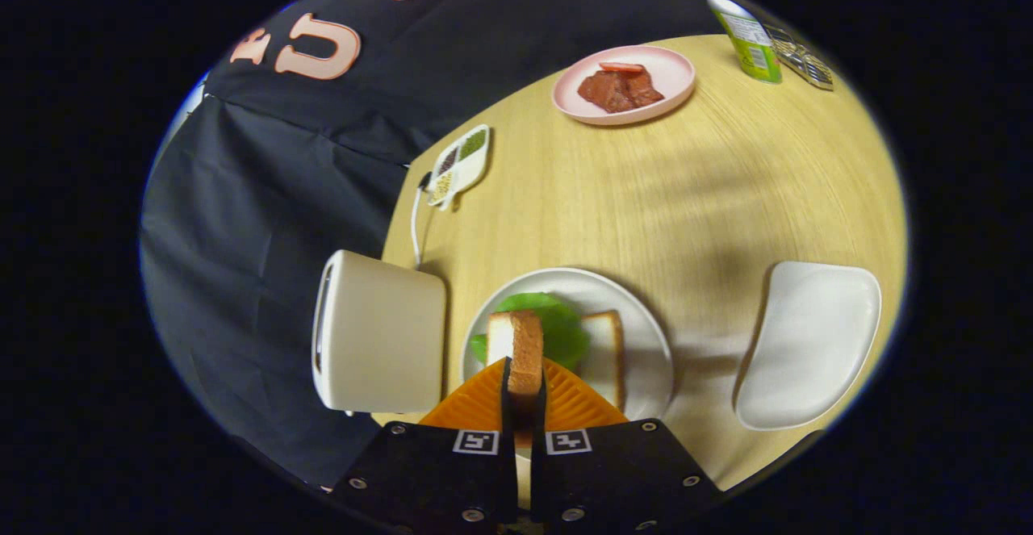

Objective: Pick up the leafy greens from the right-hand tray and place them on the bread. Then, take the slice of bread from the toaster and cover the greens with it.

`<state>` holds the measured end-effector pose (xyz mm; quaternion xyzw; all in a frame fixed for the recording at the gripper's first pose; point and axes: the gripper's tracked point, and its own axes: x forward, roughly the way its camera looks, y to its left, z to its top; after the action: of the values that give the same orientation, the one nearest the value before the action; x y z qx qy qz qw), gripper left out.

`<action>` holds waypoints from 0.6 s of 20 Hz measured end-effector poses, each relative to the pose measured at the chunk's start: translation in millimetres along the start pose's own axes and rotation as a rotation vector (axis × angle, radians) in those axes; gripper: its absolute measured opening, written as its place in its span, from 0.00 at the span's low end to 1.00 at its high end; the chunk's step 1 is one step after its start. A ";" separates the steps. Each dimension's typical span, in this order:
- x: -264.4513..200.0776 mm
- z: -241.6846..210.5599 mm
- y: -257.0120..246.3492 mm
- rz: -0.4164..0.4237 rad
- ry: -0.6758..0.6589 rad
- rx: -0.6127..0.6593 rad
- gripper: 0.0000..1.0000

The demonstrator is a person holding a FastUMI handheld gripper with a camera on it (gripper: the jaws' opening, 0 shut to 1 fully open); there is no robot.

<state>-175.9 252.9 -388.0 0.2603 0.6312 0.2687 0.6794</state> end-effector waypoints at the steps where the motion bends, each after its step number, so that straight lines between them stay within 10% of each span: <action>1: 1.0 -0.1 -4.2 -0.003 -0.004 0.008 0.08; 5: 4.4 -0.5 -19.7 -0.071 -0.014 -0.044 0.22; 12: -21.0 28.4 -27.5 -0.157 -0.168 -0.171 0.79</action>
<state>-147.8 218.1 -390.1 0.1727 0.5652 0.2449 0.7686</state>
